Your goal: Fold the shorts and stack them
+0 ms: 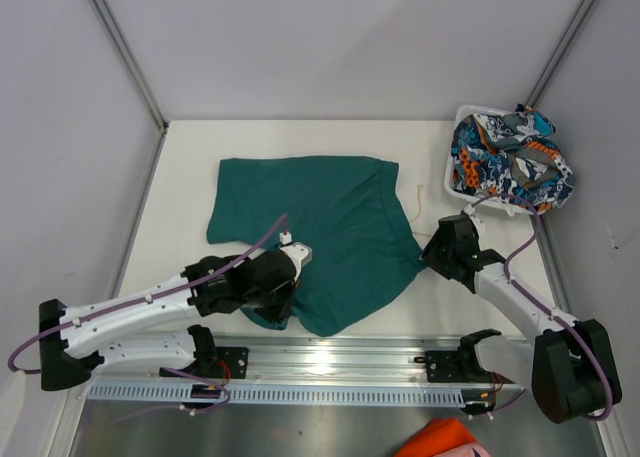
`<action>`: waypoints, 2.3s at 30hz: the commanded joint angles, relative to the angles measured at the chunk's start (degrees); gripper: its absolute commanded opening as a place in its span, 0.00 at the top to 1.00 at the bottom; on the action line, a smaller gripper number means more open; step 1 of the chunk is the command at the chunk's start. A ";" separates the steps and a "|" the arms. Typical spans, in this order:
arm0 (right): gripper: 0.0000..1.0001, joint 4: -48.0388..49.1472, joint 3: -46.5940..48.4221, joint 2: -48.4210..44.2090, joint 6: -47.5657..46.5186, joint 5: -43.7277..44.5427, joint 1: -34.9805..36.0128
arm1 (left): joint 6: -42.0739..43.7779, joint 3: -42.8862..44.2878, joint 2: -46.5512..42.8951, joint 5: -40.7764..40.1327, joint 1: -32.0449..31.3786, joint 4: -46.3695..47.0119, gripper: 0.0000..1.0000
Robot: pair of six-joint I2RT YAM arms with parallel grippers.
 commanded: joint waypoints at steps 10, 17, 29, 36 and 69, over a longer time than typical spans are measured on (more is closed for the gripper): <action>0.50 5.41 -2.18 6.43 5.54 -0.91 0.19 | -0.43 2.36 -1.45 -0.43 0.21 -0.37 1.00; 0.78 7.27 0.63 10.38 5.55 1.46 0.10 | -1.31 2.28 -0.92 -1.92 0.48 -1.24 1.00; 1.00 -5.64 8.36 3.62 -3.41 3.84 -6.49 | 1.15 11.66 -2.33 -3.41 2.23 -7.74 1.00; 1.00 -14.25 17.41 2.74 -6.76 2.52 -6.67 | 5.10 17.21 -1.89 -3.86 8.27 -11.96 1.00; 1.00 -27.01 79.66 47.04 -4.39 -4.43 -7.98 | 22.95 43.60 23.26 11.16 50.75 -6.52 1.00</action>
